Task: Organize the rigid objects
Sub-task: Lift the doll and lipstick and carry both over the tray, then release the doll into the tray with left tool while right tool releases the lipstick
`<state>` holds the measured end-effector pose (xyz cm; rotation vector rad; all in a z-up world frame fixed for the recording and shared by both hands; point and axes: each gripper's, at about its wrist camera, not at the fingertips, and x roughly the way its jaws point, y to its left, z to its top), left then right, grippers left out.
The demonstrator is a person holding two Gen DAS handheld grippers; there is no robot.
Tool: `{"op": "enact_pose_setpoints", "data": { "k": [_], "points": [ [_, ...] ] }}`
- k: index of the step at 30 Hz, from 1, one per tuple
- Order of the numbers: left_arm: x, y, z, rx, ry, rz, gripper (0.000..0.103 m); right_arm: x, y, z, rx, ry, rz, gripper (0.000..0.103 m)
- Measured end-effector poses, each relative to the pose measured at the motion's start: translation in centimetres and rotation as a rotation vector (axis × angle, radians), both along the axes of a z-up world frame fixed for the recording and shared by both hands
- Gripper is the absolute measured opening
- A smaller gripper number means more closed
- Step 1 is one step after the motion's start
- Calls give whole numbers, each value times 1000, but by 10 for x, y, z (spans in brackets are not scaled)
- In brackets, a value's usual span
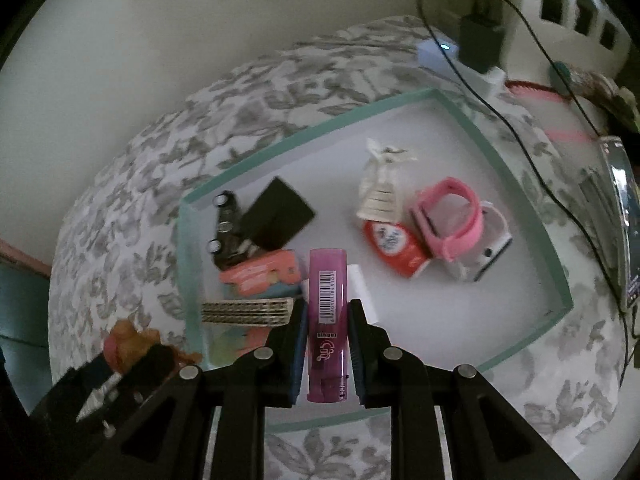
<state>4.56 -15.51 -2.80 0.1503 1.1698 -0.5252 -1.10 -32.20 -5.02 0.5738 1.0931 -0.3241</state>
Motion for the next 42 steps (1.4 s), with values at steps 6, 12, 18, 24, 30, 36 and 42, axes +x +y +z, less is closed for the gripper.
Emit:
{"op": "enact_pose_setpoints", "data": {
  "k": [6, 12, 18, 24, 30, 36, 42],
  "points": [
    [-10, -19, -5, 36, -5, -60, 64, -2, -11, -11, 9, 40, -31, 21],
    [-15, -26, -11, 60, -3, -84, 64, -1, -11, -19, 13, 76, -27, 21],
    [-13, -26, -13, 67, 4, -72, 64, 0, -11, -22, 14, 87, -19, 21],
    [-10, -23, -14, 68, 12, -54, 64, 2, -9, -23, 11, 90, -9, 21],
    [-3, -13, -14, 71, 17, 4, 64, 4, -8, -23, -1, 93, 4, 21],
    [7, 1, -10, 74, 1, 83, 64, 4, -7, -22, -17, 98, 9, 21],
    [17, 14, -8, 94, -18, 157, 72, 6, -5, -17, -42, 81, 22, 22]
  ]
}}
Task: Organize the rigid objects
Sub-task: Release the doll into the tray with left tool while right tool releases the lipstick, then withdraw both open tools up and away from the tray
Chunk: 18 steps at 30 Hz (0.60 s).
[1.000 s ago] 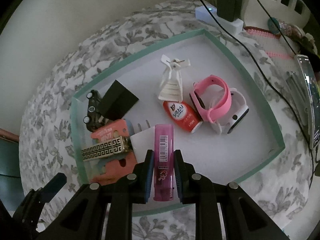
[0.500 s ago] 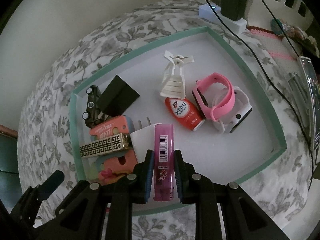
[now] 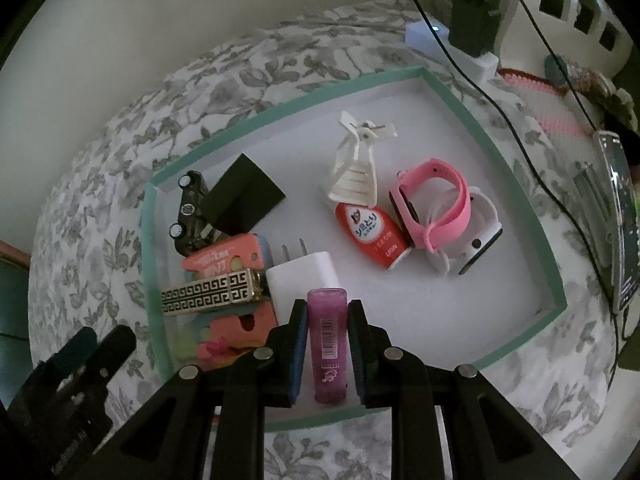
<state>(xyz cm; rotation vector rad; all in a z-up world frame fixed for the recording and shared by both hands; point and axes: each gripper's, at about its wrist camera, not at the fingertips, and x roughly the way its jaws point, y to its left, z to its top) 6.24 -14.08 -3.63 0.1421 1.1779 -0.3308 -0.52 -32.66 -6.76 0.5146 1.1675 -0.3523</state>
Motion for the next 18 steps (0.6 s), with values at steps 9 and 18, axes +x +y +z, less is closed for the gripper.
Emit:
{"op": "enact_pose_setpoints", "data": {
  "k": [9, 18],
  "points": [
    [8, 12, -4, 31, -19, 55, 92, 4, 3, -1, -24, -5, 18, 54],
    [16, 25, -9, 32, -29, 99, 94, 6, 8, 3, -53, -41, 47, 83]
  ]
}}
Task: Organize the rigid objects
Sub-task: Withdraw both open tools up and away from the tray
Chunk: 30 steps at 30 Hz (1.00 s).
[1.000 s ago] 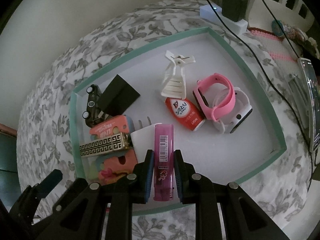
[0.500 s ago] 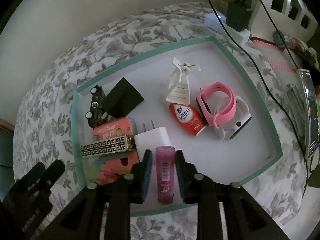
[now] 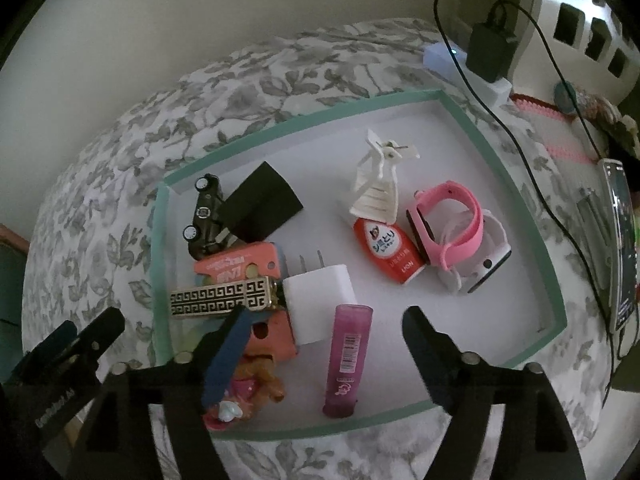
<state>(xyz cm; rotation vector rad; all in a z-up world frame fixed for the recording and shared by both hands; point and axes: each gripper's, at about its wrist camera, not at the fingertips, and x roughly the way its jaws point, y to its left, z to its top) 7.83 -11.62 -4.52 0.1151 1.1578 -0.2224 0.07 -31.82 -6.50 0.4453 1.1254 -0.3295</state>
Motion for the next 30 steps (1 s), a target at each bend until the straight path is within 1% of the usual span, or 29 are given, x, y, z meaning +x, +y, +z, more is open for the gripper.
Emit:
{"op": "enact_pose_setpoints", "data": {
  "k": [3, 5, 6, 10, 13, 18, 20, 23, 27, 30],
  "points": [
    [1, 4, -1, 0, -7, 9, 94, 1, 3, 1, -11, -8, 12, 91],
    [1, 6, 0, 0, -14, 13, 94, 2, 5, 2, -20, -13, 18, 102],
    [1, 8, 1, -2, -22, 13, 94, 2, 5, 3, -23, -17, 20, 103],
    [-1, 14, 6, -11, -41, 10, 94, 1, 9, 7, -33, -39, 30, 103],
    [0, 19, 9, -41, -30, -3, 94, 0, 13, 11, -48, -50, 37, 103],
    [-3, 25, 16, -17, -45, -1, 94, -3, 18, 18, -54, -73, 44, 103],
    [-5, 29, 20, -23, -52, 2, 94, -4, 20, 20, -56, -78, 49, 103],
    [-10, 36, 28, -25, -76, 19, 94, -5, 23, 24, -65, -88, 58, 103],
    [-15, 43, 38, 1, -117, 40, 94, -6, 29, 31, -75, -103, 73, 103],
    [-18, 48, 43, -7, -131, 47, 94, -8, 35, 35, -86, -108, 89, 103]
  ]
}}
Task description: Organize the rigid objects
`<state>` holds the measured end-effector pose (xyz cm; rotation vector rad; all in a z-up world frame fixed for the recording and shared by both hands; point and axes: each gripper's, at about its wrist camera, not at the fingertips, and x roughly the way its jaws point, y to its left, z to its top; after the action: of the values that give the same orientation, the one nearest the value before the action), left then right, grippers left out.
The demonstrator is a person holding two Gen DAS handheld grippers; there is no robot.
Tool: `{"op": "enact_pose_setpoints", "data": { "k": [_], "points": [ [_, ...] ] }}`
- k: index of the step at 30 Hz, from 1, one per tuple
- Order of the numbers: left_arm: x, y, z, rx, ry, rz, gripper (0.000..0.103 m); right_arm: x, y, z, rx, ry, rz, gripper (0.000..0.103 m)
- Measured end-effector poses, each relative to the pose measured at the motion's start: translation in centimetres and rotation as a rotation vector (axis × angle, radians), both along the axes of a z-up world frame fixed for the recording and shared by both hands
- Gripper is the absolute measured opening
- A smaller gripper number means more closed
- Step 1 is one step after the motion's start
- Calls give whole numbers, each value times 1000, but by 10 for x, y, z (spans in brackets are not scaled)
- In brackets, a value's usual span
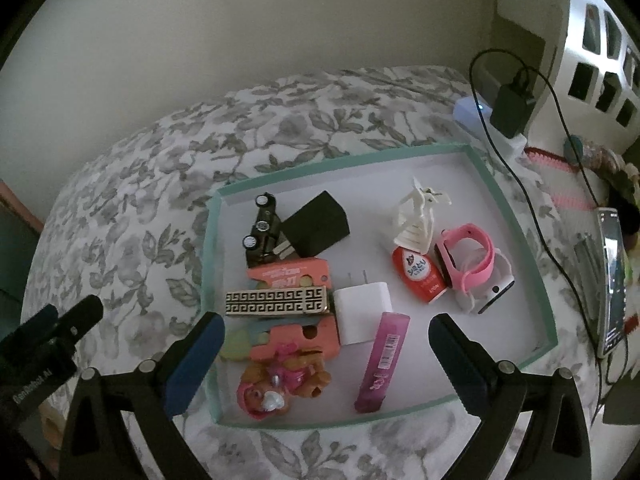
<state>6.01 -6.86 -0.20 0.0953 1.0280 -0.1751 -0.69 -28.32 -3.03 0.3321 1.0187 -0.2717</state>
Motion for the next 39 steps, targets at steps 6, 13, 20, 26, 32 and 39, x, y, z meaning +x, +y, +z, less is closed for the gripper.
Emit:
{"op": "enact_pose_setpoints", "data": {
  "k": [6, 13, 20, 26, 32, 39],
  "points": [
    [-9, 6, 4, 8, -5, 6, 94, -3, 5, 5, -13, -9, 9, 103],
    [-16, 12, 4, 34, -1, 32, 94, -6, 10, 11, -25, -20, 22, 103],
    [-25, 11, 9, 48, -15, 26, 94, -10, 16, 17, -36, -32, 39, 103],
    [-30, 10, 17, 52, -43, 33, 94, -13, 21, 24, -48, -46, 51, 103],
    [-30, 13, 22, 38, -60, 36, 94, -12, 27, 29, -63, -57, 76, 103],
    [-28, 11, 18, 50, -42, 34, 94, -11, 31, 30, -72, -61, 86, 103]
  ]
}}
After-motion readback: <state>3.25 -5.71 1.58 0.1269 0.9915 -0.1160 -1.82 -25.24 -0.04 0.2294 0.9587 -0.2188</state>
